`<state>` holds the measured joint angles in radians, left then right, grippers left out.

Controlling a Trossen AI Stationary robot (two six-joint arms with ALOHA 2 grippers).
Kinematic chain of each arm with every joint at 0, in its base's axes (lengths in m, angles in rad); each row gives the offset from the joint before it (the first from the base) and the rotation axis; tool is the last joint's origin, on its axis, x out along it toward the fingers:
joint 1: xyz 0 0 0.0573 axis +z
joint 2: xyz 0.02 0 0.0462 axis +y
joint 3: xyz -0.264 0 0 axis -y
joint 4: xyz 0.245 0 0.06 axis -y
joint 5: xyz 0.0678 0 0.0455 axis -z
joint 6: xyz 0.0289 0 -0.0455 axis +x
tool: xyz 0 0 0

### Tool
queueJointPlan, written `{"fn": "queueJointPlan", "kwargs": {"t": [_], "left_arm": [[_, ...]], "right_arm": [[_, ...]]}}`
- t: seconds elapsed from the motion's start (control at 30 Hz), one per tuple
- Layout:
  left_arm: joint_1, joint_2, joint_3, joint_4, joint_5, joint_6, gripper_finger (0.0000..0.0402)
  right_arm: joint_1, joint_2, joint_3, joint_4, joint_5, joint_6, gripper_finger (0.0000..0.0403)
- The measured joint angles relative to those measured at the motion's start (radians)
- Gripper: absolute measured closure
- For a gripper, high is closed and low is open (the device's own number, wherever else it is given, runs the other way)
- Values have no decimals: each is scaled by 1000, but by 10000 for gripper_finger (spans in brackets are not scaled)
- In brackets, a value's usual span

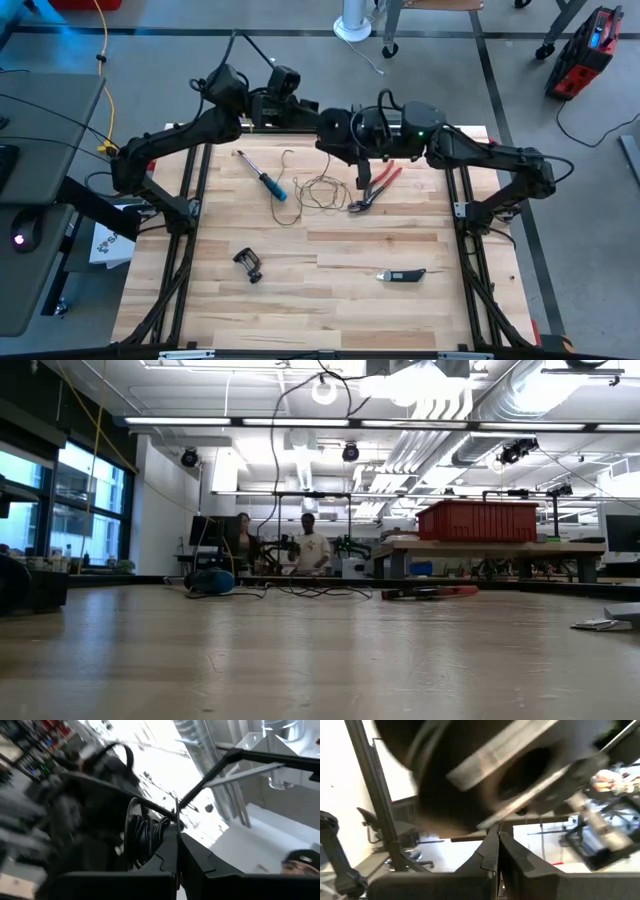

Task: Coil cords
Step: Coil the black wire onto the black spool

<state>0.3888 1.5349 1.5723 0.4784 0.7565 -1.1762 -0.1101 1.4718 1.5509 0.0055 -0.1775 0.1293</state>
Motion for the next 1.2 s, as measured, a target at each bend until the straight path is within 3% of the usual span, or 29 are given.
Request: {"fn": "queueJointPlan", "kwargs": {"t": [0.4,0.8,0.97,1.07,1.2], "left_arm": [[161,-90,0,-30,-18,99,402],[214,-205,-1,-397,27,325,401],[213,-237,-1,-451,30,385,401],[213,-252,-1,-448,29,386,401],[213,-269,1,-441,27,377,401]], "right_arm": [[8,-16,2,-4,3,28,403],[10,-15,1,-21,-8,28,403],[10,-15,1,-37,12,28,401],[4,-15,0,-95,22,28,381],[-1,-11,0,-181,76,19,324]]}}
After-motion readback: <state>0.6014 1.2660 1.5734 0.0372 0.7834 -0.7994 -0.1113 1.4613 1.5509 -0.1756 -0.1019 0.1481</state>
